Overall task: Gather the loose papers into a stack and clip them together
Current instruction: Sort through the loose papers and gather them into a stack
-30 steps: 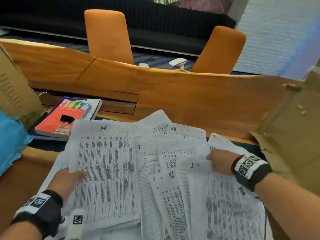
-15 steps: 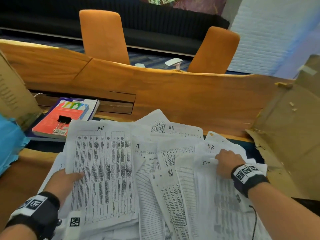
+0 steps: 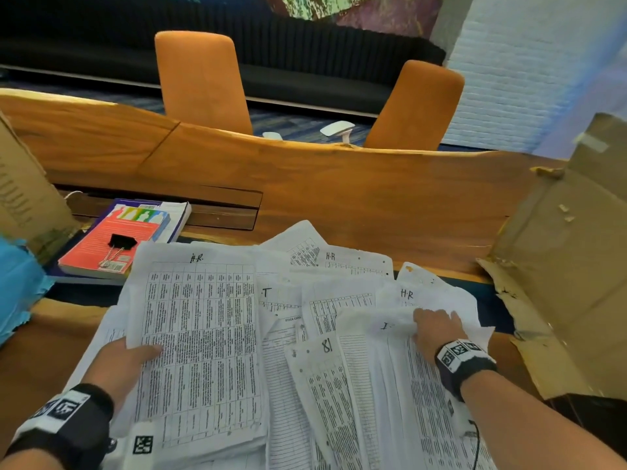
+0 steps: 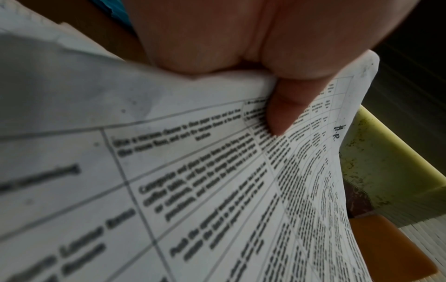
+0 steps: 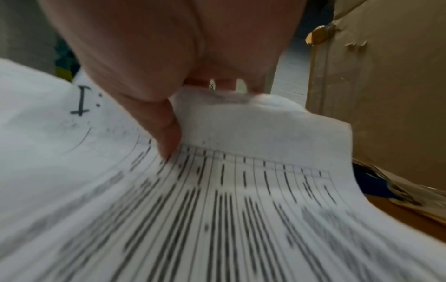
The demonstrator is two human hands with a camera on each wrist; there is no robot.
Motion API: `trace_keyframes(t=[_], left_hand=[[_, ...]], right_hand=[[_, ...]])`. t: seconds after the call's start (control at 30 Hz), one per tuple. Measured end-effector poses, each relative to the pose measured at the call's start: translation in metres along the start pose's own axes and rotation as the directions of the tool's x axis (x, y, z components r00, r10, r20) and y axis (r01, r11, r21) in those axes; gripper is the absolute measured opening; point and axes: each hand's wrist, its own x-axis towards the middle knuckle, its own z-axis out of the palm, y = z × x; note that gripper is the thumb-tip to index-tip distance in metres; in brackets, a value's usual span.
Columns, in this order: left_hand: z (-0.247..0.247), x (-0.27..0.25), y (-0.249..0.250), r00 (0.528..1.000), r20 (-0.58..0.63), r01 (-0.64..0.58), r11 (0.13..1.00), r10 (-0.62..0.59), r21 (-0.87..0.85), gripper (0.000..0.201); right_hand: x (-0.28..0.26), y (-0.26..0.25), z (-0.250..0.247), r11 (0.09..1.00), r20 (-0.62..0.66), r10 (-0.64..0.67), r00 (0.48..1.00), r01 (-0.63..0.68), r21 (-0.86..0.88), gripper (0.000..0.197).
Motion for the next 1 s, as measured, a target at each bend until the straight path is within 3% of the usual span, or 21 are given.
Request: trace_keyframes(t=[0.1,0.23,0.43,0.57,0.63,0.67,0.73,0.77,0.83,0.9,1.0], left_hand=[[0.001,-0.002,0.003,1.0,0.006,0.006,1.0,-0.006,-0.002,0.026],[0.008,-0.007,0.015,0.999,0.016,-0.046,0.998,0.045,0.035,0.028],[0.03,-0.025,0.054,0.964,0.111,-0.253,0.961,0.24,0.114,0.028],[0.043,-0.04,0.081,0.915,0.205,-0.379,0.914,0.347,0.143,0.014],[0.046,-0.048,0.093,0.886,0.226,-0.44,0.888,0.405,0.136,0.004],[0.045,-0.052,0.098,0.873,0.234,-0.463,0.877,0.427,0.129,0.01],[0.04,-0.056,0.105,0.85,0.274,-0.475,0.88,0.45,0.03,0.01],[0.036,-0.057,0.107,0.837,0.307,-0.468,0.883,0.453,-0.027,0.018],[0.03,-0.056,0.108,0.809,0.367,-0.486,0.874,0.459,-0.02,0.053],[0.034,-0.052,0.106,0.817,0.348,-0.506,0.861,0.46,0.051,0.051],[0.05,-0.05,0.105,0.866,0.2,-0.476,0.878,0.458,0.05,0.046]], right_hand=[[-0.008,-0.003,-0.021,0.984,0.101,-0.119,0.988,0.104,0.146,0.032],[-0.031,-0.022,-0.078,0.945,0.172,-0.319,0.932,0.3,0.127,0.017],[-0.067,-0.085,-0.193,0.803,-0.096,-0.527,0.844,0.532,0.268,0.01],[-0.062,-0.13,-0.234,0.743,-0.311,-0.557,0.77,0.63,0.227,0.027],[-0.056,-0.146,-0.242,0.748,-0.341,-0.526,0.779,0.614,0.251,0.015],[-0.053,-0.15,-0.244,0.753,-0.351,-0.513,0.784,0.607,0.256,0.003],[-0.047,-0.157,-0.243,0.771,-0.351,-0.502,0.791,0.593,0.233,0.018],[-0.048,-0.159,-0.243,0.781,-0.341,-0.495,0.799,0.581,0.227,0.02],[-0.051,-0.161,-0.244,0.781,-0.353,-0.499,0.791,0.587,0.212,0.02],[-0.053,-0.165,-0.245,0.757,-0.401,-0.502,0.766,0.614,0.225,0.023],[-0.056,-0.173,-0.245,0.723,-0.466,-0.474,0.747,0.632,0.278,0.023]])
